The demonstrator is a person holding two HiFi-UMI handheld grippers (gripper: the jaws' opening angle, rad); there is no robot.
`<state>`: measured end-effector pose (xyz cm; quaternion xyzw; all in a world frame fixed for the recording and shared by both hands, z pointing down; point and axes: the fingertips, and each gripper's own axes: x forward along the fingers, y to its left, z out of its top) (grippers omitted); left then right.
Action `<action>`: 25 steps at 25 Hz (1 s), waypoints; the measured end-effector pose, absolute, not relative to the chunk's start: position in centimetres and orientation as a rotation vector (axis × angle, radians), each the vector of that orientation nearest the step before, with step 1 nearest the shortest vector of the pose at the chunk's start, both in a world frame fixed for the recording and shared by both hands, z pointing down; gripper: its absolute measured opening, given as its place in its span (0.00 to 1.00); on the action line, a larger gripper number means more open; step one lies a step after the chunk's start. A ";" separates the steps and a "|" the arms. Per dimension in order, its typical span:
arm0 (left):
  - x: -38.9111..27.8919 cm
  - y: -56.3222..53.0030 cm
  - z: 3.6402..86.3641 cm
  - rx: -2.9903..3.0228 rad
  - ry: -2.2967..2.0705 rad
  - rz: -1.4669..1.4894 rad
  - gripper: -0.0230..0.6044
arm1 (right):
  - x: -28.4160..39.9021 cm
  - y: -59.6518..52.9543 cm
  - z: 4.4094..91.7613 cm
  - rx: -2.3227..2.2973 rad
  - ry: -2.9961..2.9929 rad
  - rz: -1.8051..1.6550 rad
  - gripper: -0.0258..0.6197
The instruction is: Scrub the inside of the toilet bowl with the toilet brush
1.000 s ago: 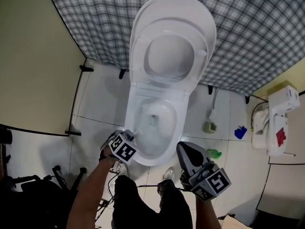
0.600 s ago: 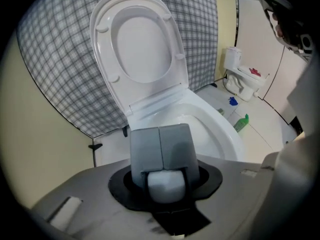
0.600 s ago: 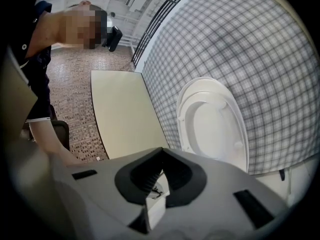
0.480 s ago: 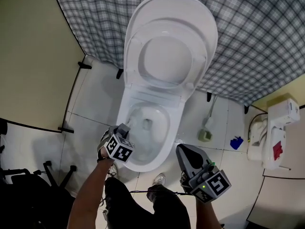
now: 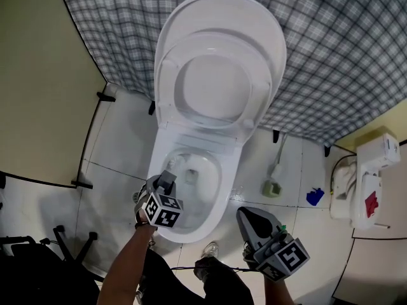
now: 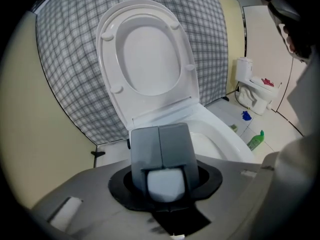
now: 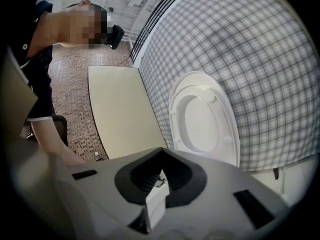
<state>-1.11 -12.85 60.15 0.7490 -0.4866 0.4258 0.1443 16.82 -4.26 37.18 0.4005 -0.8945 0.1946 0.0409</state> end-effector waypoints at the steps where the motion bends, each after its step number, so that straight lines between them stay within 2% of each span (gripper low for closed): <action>1: -0.8 -12.9 60.2 2.161 -1.407 1.205 0.30 | 17.0 -4.1 37.4 1.230 -2.731 0.603 0.04; 15: 4.1 -14.0 60.6 2.264 -1.285 1.055 0.30 | 19.0 -2.3 38.8 1.407 -2.654 0.651 0.04; 25: 9.2 -11.1 60.0 2.464 -1.081 1.083 0.30 | 21.1 1.2 40.5 1.576 -2.578 0.702 0.04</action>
